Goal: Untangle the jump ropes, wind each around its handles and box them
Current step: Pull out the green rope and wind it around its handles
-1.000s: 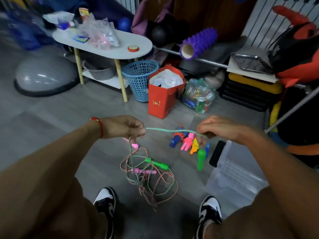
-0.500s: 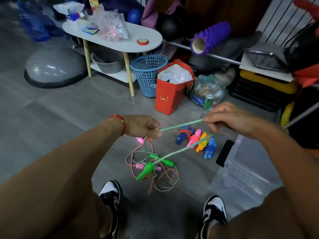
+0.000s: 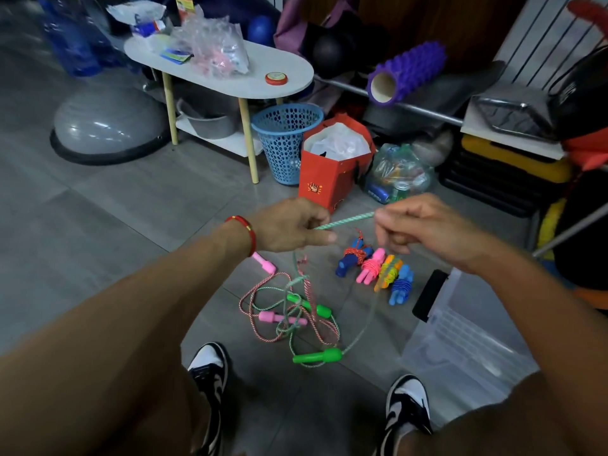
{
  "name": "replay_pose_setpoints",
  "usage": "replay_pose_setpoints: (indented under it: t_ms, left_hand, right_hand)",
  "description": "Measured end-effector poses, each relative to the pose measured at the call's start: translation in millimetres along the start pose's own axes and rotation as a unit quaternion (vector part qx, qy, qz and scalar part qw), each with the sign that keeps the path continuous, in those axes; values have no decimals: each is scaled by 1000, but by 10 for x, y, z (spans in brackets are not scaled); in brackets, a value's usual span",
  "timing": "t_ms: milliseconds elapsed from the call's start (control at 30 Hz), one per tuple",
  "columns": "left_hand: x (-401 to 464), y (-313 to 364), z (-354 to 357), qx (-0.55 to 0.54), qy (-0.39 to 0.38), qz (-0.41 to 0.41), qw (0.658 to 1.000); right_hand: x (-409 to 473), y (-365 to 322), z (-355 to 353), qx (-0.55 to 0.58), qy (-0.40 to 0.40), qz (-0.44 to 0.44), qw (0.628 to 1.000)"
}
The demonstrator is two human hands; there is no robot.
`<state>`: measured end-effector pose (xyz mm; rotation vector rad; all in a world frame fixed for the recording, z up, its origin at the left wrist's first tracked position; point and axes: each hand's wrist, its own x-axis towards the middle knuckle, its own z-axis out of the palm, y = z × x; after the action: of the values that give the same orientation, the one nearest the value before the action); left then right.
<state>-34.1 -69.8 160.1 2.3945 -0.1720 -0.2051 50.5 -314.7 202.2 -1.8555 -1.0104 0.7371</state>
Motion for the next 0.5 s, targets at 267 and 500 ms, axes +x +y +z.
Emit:
replay_pose_setpoints:
  t_ms: [267, 500]
  left_hand:
    - [-38, -61, -28, 17, -45, -41, 998]
    - [116, 203, 97, 8, 37, 38, 999]
  right_hand:
    - [-249, 222, -251, -50, -4, 91, 995]
    - [-9, 19, 192, -35, -15, 55, 998]
